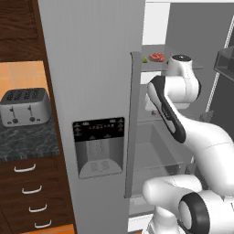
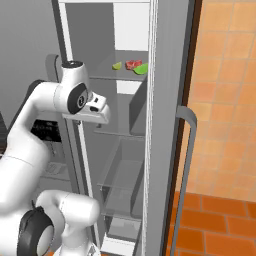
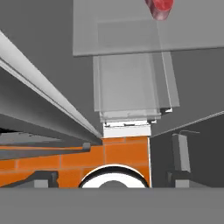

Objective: Place one lemon wedge and one steak in each tupperware on the nearby counter, to pack two identical lunches.

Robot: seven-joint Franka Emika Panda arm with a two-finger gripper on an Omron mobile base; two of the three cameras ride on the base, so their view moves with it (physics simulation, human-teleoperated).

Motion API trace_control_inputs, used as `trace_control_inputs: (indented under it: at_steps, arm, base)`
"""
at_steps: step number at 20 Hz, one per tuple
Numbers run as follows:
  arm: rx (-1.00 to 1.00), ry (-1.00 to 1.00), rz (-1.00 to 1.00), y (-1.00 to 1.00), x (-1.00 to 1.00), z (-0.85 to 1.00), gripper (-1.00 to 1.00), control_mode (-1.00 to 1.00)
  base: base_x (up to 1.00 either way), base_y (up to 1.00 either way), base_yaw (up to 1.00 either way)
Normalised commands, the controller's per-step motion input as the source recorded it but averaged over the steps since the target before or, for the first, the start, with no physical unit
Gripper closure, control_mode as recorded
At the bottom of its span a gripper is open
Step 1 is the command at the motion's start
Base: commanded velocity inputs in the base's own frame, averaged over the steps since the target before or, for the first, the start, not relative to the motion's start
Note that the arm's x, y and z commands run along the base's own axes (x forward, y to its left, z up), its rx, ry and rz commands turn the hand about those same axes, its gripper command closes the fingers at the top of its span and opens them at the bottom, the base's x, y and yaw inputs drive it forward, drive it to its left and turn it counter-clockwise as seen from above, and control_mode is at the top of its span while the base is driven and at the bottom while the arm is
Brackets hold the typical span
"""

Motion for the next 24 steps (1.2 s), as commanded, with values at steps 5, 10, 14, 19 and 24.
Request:
trace_control_inputs:
  at_steps: [5, 10, 14, 19, 24]
  arm:
    - [0.12, -0.04, -0.03, -0.93, 0.16, 0.00, -1.00, -1.00]
    - [0.03, -0.12, 0.07, -0.31, 0.70, -0.16, -1.00, -1.00]
    - [-0.05, -0.06, 0.09, 0.00, 0.74, -0.25, -1.00, -1.00]
    - [-0.17, 0.00, 0.01, 0.00, 0.38, -0.12, -1.00, -1.00]
    - [-0.14, -0.08, 0.00, -0.02, 0.07, -0.39, -1.00, -1.00]
  base:
    - [0.00, 0.00, 0.00]
    - [0.00, 0.00, 0.00]
    - [0.00, 0.00, 0.00]
    - [0.00, 0.00, 0.00]
    - [0.00, 0.00, 0.00]
